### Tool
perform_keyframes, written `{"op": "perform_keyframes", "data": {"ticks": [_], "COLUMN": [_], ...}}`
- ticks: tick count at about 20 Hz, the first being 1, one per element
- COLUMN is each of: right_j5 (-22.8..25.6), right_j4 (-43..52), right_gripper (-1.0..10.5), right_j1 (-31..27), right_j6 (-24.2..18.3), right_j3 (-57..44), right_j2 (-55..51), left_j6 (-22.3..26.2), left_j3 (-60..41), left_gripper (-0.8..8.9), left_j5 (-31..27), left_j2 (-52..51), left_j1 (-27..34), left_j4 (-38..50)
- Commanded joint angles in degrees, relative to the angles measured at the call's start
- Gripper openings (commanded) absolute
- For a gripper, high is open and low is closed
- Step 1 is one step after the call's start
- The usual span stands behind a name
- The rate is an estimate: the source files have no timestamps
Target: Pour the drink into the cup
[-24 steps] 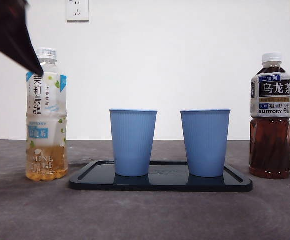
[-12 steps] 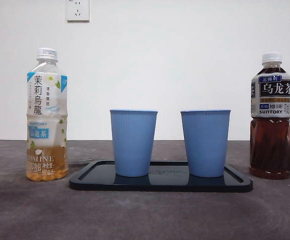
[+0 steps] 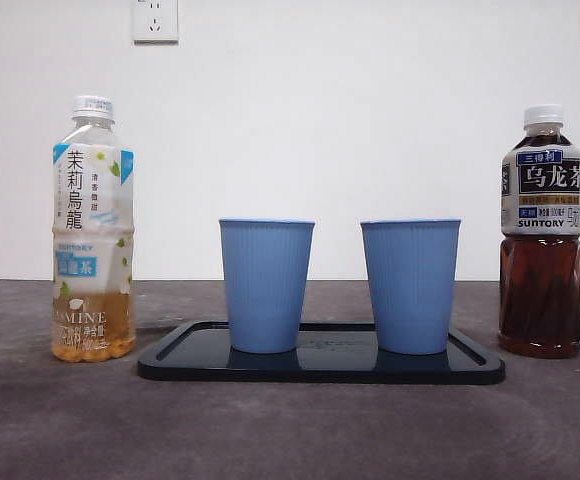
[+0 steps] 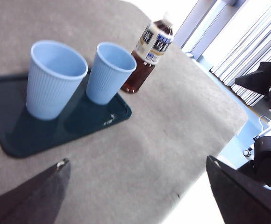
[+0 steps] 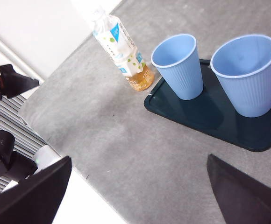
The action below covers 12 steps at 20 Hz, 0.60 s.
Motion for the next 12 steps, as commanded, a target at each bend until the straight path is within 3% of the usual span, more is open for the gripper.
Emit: {"op": "perform_keyframes", "data": {"ticks": [1, 2, 3, 4, 5, 12], "right_j5": [-0.2, -0.2, -0.2, -0.2, -0.2, -0.2], "right_j4": [1.1, 1.0, 0.9, 0.3, 0.0, 0.1], "right_gripper": [4.6, 4.6, 4.4, 2.2, -0.1, 0.2], "right_j1": [0.3, 0.3, 0.3, 0.3, 0.3, 0.3], "right_j6": [0.4, 0.4, 0.4, 0.4, 0.3, 0.2], "right_j3": [0.8, 0.8, 0.8, 0.8, 0.8, 0.8], "right_j2": [-0.1, -0.1, -0.1, -0.1, -0.1, -0.1], "left_j6": [3.5, 4.4, 5.5, 6.8, 7.8, 8.3], "left_j3": [0.9, 0.9, 0.9, 0.9, 0.9, 0.9], "left_gripper": [4.64, 4.57, 3.71, 1.02, 0.19, 0.29], "left_j5": [0.1, 0.1, 0.1, 0.1, 0.1, 0.0], "left_j2": [0.1, 0.1, 0.1, 0.1, 0.1, 0.1], "left_j1": [-0.4, -0.4, -0.4, -0.4, -0.4, -0.3], "left_j4": [2.4, 3.3, 3.5, 3.2, 2.9, 2.3]}}
